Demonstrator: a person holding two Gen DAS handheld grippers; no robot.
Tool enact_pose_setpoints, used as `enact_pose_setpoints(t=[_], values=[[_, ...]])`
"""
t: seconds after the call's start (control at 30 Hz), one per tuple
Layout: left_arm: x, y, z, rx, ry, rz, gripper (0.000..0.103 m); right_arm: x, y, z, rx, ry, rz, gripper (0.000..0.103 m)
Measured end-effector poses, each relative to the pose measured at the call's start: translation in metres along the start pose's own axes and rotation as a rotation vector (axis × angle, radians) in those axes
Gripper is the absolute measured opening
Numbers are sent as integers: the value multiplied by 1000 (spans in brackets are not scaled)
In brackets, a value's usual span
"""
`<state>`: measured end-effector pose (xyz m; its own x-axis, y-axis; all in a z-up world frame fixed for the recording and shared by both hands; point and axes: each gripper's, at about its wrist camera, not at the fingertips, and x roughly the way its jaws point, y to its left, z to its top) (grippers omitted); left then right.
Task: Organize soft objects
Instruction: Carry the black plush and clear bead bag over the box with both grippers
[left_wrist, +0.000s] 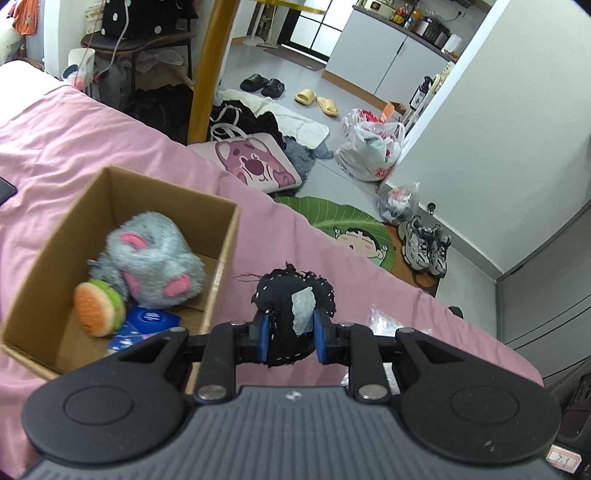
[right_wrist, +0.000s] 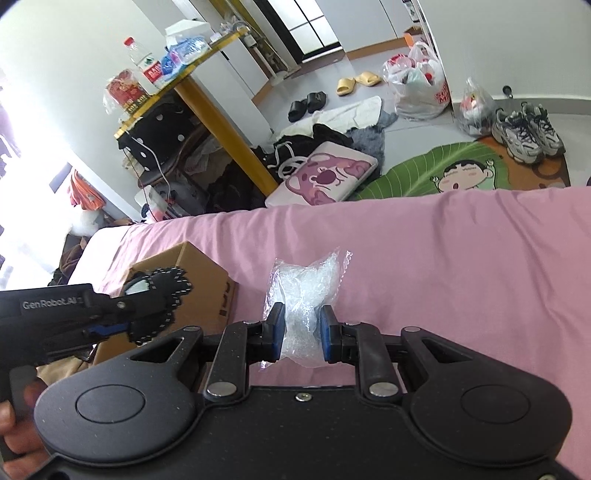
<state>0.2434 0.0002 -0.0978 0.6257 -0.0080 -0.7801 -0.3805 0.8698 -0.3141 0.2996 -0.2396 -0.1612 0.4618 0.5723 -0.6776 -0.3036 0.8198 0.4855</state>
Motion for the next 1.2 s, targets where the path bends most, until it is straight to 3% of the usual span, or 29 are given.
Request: enact_pose_setpoints(t=[0.6, 1.2], values=[[-67, 72, 12, -72, -80, 62, 23, -29, 48, -3, -103, -51, -36, 20], [-63, 129, 15, -160, -49, 43, 24, -23, 126, -4, -170, -51, -6, 20]])
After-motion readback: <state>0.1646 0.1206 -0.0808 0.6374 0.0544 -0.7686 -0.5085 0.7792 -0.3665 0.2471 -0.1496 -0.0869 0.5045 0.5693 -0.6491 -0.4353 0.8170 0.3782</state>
